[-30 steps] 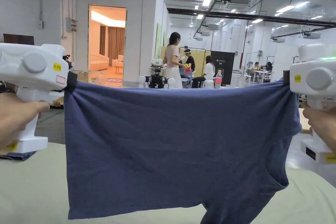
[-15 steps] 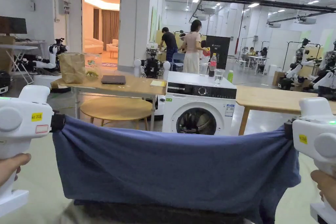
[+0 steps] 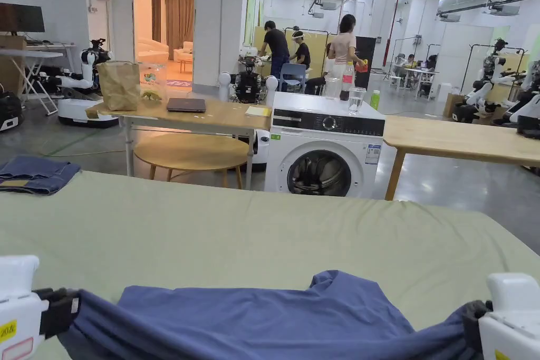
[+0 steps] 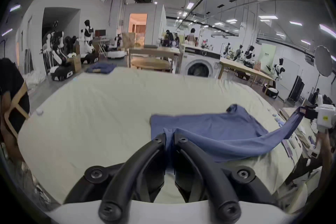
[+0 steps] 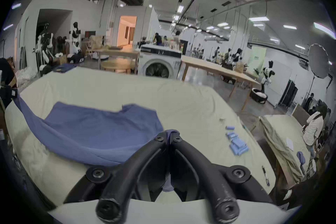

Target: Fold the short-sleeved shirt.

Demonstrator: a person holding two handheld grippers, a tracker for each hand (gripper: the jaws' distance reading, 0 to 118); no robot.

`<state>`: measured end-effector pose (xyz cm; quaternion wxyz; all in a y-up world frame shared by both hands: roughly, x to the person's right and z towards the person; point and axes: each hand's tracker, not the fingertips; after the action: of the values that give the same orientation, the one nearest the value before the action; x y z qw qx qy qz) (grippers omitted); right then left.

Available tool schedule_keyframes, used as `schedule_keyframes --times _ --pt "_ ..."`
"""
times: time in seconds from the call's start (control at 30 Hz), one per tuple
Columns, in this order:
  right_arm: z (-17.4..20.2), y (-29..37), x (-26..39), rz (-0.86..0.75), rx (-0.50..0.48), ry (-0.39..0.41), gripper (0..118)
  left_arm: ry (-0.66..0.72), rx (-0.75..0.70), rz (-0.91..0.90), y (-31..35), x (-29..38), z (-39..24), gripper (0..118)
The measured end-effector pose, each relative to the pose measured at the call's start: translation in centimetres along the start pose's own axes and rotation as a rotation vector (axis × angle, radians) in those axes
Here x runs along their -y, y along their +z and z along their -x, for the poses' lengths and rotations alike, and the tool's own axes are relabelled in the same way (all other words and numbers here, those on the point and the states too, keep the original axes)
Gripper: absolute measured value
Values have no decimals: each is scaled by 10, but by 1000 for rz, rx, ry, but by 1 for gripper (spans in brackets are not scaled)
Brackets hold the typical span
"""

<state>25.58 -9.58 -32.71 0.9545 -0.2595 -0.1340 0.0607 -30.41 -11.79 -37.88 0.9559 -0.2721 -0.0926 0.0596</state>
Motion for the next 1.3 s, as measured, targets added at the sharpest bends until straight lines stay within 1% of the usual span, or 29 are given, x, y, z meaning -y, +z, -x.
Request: schedule_keyframes --times 0.03,0.13,0.2,0.27,0.47,0.5,0.53,0.57,0.6,0.63,0.67,0.7,0.8,0.9,0.97,1.0,1.03,1.07,1.1,1.17,1.2,1.23,1.3 --pt "2 -3 12 31 -5 7 0 11 -1 24 -2 12 1 2" --pt "9 -16 47 100 -31 -14 0 33 0 94 -12 50 3 2" --pt "13 -27 69 142 -36 -14 0 19 -25 151 -19 71 3 2" --pt "19 -35 84 166 -29 2 1 8 -48 185 -26 85 3 2" --pt "26 -53 106 213 -41 -34 4 53 -89 263 -53 111 19 2" --pt "27 -54 107 212 -37 -32 6 61 -91 271 -55 112 20 2" --pt "31 -52 107 203 -29 -30 17 64 -93 275 -56 113 21 2" --pt "32 -51 106 188 -22 -32 31 68 -95 275 -54 114 21 5" --pt "32 -48 104 168 -23 -39 42 71 -97 272 -53 114 21 10" --pt "32 -46 102 148 -25 -48 50 70 -100 264 -51 112 20 27" --pt "36 -42 98 120 -27 -57 54 69 -110 249 -49 109 19 42" --pt "38 -39 94 94 -30 -62 54 71 -112 221 -43 106 16 47" --pt "48 -27 82 2 -49 -88 54 76 -72 123 -32 90 7 56" --pt "62 -14 69 -106 -83 -149 54 45 -45 9 -21 74 -12 56" --pt "74 -5 62 -179 -92 -173 54 22 -38 -56 -15 64 -29 56" --pt "82 -1 58 -217 -89 -172 52 8 -36 -94 -13 60 -39 56" --pt "89 2 55 -243 -88 -163 40 -6 -34 -124 -11 56 -46 56" --pt "95 5 51 -267 -90 -164 22 -25 -35 -159 -9 53 -55 56" --pt "103 8 47 -284 -94 -166 9 -50 -34 -190 -9 50 -65 52" --pt "114 13 42 -313 -125 -173 0 -85 -57 -208 -10 44 -81 18" --pt "118 14 40 -325 -127 -179 0 -102 -85 -213 -11 43 -89 3" --pt "123 15 38 -331 -125 -177 0 -103 -104 -215 -12 42 -95 0" --pt "133 17 33 -340 -134 -164 0 -73 -47 -194 -16 40 -99 0"
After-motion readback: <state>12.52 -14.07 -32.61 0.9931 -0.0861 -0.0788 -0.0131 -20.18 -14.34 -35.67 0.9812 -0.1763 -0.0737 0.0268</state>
